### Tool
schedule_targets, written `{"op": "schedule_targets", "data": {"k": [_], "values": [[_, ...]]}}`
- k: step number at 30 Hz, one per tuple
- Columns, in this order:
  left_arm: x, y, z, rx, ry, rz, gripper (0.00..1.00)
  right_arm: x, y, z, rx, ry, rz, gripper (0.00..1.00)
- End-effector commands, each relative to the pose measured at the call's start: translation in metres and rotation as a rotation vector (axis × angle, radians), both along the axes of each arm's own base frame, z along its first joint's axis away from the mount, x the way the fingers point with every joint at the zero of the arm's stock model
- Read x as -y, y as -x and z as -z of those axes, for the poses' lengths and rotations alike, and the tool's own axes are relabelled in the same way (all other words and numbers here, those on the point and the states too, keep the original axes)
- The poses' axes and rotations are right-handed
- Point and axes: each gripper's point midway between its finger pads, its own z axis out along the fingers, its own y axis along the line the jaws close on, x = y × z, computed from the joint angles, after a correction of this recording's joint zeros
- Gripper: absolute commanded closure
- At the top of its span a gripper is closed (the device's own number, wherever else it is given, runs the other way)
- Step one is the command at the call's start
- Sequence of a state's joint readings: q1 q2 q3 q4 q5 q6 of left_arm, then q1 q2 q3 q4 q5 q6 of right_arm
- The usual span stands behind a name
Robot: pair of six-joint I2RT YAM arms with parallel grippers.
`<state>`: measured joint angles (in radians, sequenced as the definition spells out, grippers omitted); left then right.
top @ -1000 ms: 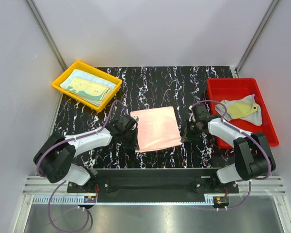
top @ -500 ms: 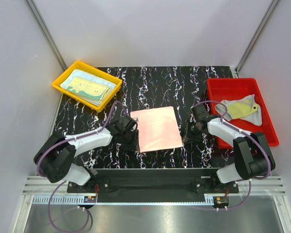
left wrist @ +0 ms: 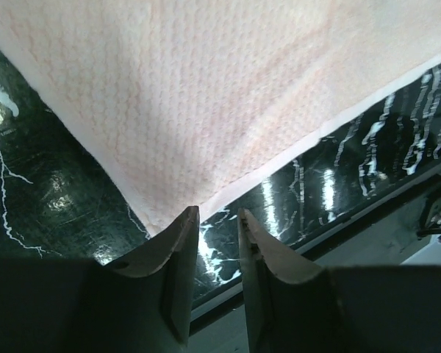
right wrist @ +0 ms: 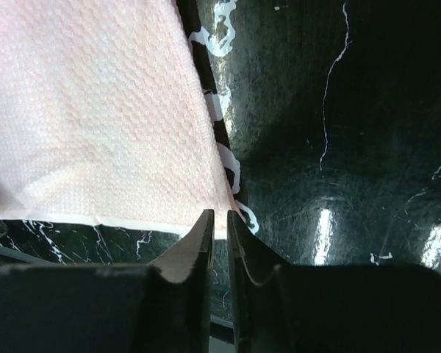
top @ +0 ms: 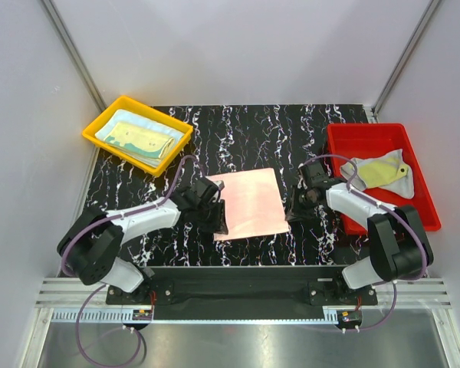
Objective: Fold and stack the towels
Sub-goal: Fold the towel
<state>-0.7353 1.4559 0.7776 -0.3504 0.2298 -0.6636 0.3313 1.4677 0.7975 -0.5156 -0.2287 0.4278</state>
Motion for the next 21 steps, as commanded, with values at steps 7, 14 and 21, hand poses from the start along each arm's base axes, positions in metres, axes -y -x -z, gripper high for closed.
{"op": "schedule_targets", "data": {"k": [7, 14, 21], "values": [[-0.012, 0.004, 0.019, -0.007, -0.068, -0.016, 0.68, -0.001, 0.003, 0.008, 0.014, 0.002, 0.038, 0.86], [0.003, -0.015, -0.041, 0.078, 0.007, 0.016, 0.62, 0.000, -0.005, -0.018, 0.085, 0.004, 0.035, 0.74], [-0.019, -0.110, -0.095, 0.268, 0.007, 0.008, 0.58, -0.018, -0.097, -0.067, 0.288, 0.047, -0.182, 0.82]]}}
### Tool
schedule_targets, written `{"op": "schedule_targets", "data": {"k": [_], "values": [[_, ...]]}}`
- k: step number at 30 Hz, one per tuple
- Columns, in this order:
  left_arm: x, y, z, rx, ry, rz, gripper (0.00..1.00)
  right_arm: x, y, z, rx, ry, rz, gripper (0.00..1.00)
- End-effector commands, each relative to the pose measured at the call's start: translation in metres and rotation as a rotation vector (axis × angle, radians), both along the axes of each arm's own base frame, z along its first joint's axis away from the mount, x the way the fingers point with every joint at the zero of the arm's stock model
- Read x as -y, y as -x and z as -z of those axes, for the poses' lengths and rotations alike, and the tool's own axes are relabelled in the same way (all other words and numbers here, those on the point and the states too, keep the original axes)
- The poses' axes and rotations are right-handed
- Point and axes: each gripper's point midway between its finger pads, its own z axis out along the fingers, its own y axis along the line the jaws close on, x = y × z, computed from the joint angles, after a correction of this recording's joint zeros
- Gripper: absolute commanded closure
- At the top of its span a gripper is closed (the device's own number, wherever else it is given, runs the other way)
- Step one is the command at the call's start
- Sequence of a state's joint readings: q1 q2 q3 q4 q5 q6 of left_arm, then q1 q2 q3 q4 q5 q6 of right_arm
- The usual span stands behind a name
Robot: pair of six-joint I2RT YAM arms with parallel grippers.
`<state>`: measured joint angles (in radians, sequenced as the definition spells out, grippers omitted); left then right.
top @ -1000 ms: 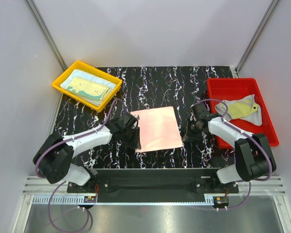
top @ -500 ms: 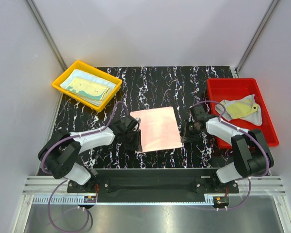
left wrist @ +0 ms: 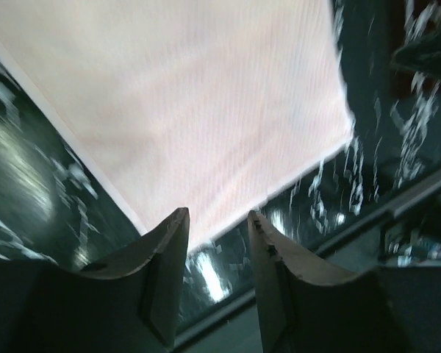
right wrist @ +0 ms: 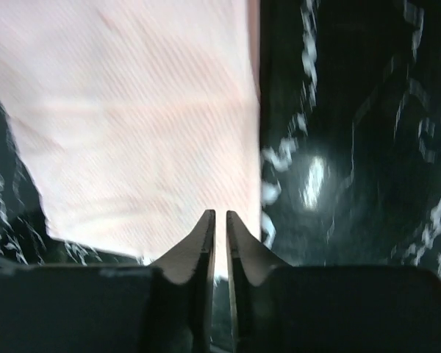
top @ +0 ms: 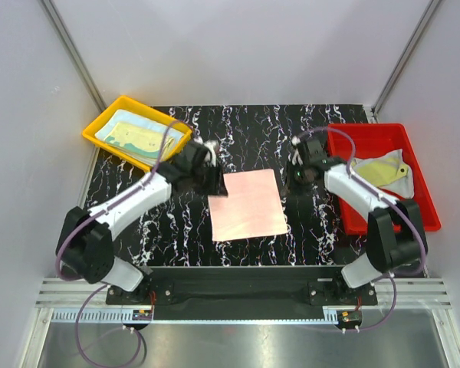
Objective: Fold and stack the towels
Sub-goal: Fold the towel
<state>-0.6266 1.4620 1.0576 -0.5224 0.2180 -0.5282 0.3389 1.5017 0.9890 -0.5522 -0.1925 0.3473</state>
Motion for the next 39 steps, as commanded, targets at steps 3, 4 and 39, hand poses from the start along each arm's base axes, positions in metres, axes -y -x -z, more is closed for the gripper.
{"op": "schedule_targets", "data": {"k": [3, 4, 39], "values": [[-0.020, -0.078, -0.022, 0.123, -0.003, 0.020, 0.60, -0.024, -0.064, -0.013, 0.089, -0.011, -0.182, 0.89], [-0.018, -0.084, -0.021, 0.119, 0.004, 0.029, 0.60, -0.031, -0.076, -0.021, 0.110, -0.028, -0.191, 0.89], [-0.071, -0.165, 0.042, 0.091, -0.250, 0.232, 0.53, -0.030, -0.152, 0.012, 0.150, -0.103, -0.533, 0.56]]}}
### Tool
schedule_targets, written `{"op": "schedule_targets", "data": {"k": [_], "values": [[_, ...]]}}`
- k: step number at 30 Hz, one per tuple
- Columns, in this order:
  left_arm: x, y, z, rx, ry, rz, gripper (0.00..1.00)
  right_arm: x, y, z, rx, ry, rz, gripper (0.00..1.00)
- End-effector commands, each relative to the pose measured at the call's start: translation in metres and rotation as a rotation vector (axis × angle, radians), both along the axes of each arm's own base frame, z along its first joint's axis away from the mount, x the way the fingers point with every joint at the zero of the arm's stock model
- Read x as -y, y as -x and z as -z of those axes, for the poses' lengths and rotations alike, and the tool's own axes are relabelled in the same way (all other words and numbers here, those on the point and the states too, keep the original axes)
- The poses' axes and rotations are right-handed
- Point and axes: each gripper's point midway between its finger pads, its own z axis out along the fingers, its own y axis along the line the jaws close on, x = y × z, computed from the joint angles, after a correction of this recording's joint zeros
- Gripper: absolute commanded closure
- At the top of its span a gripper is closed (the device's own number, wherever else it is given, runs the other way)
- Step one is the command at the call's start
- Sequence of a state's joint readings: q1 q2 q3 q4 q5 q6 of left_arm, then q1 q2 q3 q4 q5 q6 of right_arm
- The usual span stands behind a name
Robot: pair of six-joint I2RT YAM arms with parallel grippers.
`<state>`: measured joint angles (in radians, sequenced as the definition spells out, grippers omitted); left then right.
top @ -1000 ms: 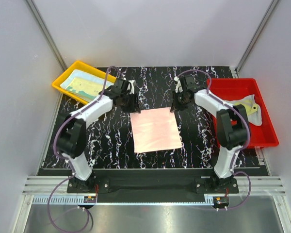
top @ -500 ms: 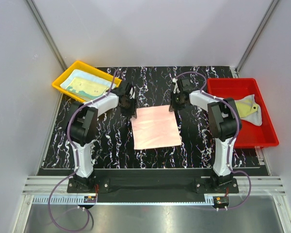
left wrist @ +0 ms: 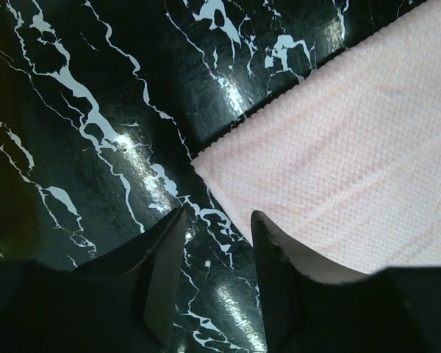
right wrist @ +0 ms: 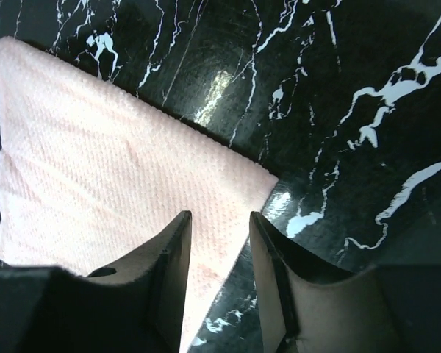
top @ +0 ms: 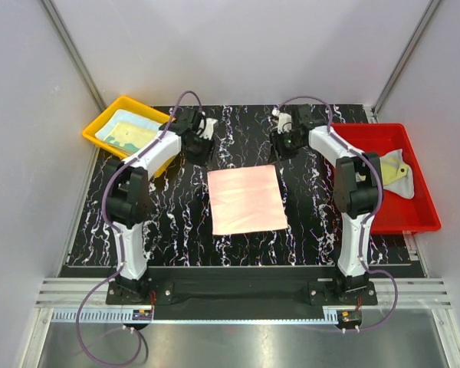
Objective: Fold and stack the towels
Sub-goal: Fold the towel
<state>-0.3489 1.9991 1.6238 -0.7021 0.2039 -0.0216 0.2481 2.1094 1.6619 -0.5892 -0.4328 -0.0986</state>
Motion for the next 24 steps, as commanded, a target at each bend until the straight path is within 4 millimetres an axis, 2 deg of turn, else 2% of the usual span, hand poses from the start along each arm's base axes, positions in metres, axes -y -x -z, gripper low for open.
{"op": "schedule_targets", "data": {"k": [1, 4, 5, 6, 7, 8, 9, 11, 16, 17, 22, 24], "values": [[-0.006, -0.002, 0.008, -0.017, 0.038, 0.108, 0.53, 0.007, 0.005, 0.001, -0.020, -0.059, -0.151, 0.55], [-0.005, -0.007, 0.014, -0.042, 0.095, 0.136, 0.52, 0.010, 0.004, 0.007, -0.034, -0.082, -0.223, 0.52], [-0.004, -0.008, 0.015, -0.047, 0.104, 0.145, 0.51, 0.012, 0.011, 0.017, -0.064, -0.081, -0.266, 0.52], [-0.002, -0.011, 0.014, -0.044, 0.115, 0.153, 0.51, 0.011, 0.006, 0.013, -0.048, -0.086, -0.286, 0.51], [0.000, -0.009, 0.021, -0.064, 0.125, 0.177, 0.51, 0.015, 0.009, 0.015, -0.057, -0.086, -0.316, 0.50], [0.001, -0.010, 0.023, -0.068, 0.128, 0.186, 0.51, 0.013, 0.011, 0.024, -0.083, -0.110, -0.333, 0.50], [0.002, -0.013, 0.022, -0.063, 0.132, 0.194, 0.51, 0.012, 0.004, 0.020, -0.067, -0.121, -0.347, 0.50], [0.002, -0.011, 0.031, -0.088, 0.126, 0.214, 0.51, 0.010, 0.008, 0.022, -0.090, -0.156, -0.386, 0.50], [0.001, -0.013, 0.042, -0.095, 0.112, 0.241, 0.51, 0.007, 0.003, 0.033, -0.120, -0.176, -0.431, 0.50], [0.000, -0.014, 0.043, -0.095, 0.107, 0.239, 0.51, 0.008, 0.003, 0.039, -0.134, -0.166, -0.426, 0.51], [-0.003, -0.018, 0.048, -0.102, 0.080, 0.238, 0.52, 0.009, -0.004, 0.039, -0.104, -0.151, -0.435, 0.56], [-0.003, -0.020, 0.048, -0.096, 0.079, 0.242, 0.53, 0.008, -0.006, 0.039, -0.095, -0.151, -0.442, 0.61]]}}
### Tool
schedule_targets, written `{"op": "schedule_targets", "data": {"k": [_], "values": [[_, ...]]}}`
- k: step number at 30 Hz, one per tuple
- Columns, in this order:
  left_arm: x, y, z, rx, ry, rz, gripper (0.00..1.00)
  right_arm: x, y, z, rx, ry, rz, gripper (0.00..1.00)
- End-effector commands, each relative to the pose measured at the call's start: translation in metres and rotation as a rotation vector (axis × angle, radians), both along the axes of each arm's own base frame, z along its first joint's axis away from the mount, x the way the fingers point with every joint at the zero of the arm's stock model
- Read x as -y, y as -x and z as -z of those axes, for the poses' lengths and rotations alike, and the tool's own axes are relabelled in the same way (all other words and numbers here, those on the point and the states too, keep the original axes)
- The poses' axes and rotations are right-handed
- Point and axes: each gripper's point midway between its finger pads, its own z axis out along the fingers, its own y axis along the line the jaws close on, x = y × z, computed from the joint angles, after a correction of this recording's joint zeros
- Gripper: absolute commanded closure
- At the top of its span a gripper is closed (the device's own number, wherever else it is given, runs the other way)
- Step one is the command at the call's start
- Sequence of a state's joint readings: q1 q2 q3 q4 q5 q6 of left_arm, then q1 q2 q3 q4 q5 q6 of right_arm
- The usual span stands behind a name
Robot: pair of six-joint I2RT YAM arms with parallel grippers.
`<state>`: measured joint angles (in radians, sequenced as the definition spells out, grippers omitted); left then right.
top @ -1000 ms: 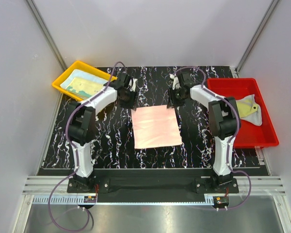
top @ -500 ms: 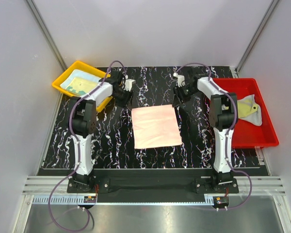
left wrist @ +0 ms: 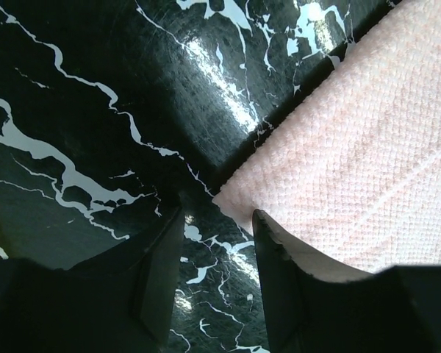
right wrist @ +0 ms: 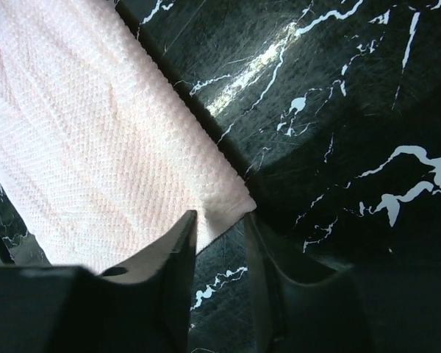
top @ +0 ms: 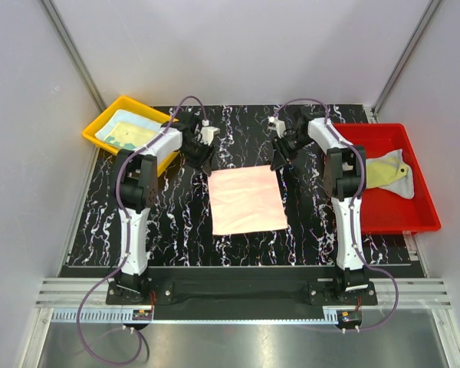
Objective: Fold and stack the towels
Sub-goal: Fold the towel
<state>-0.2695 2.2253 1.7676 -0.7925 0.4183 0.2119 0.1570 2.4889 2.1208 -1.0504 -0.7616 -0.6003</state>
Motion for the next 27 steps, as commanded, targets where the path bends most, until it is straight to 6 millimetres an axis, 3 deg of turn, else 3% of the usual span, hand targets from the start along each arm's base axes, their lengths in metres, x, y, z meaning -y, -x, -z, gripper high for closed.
{"op": "schedule_targets", "data": {"k": [1, 5, 10, 14, 21, 27], "values": [[0.004, -0.010, -0.005, 0.034, 0.012, 0.031, 0.54, -0.001, -0.004, -0.003, 0.024, -0.014, -0.028, 0.64], [0.007, -0.011, -0.003, 0.027, 0.020, 0.040, 0.58, 0.000, -0.006, -0.002, 0.027, -0.010, -0.028, 0.80], [0.010, -0.011, 0.000, 0.013, 0.040, 0.060, 0.83, 0.000, -0.011, -0.003, 0.051, 0.001, -0.019, 1.00], [0.014, -0.016, -0.002, 0.021, 0.054, 0.067, 0.99, 0.002, -0.014, -0.002, 0.059, 0.008, -0.013, 1.00], [0.018, -0.032, -0.016, 0.083, 0.061, 0.074, 1.00, 0.004, -0.026, -0.006, 0.128, 0.028, 0.009, 1.00], [0.017, -0.048, -0.044, 0.170, 0.054, 0.067, 1.00, 0.004, -0.048, -0.029, 0.246, 0.032, 0.039, 1.00]]}}
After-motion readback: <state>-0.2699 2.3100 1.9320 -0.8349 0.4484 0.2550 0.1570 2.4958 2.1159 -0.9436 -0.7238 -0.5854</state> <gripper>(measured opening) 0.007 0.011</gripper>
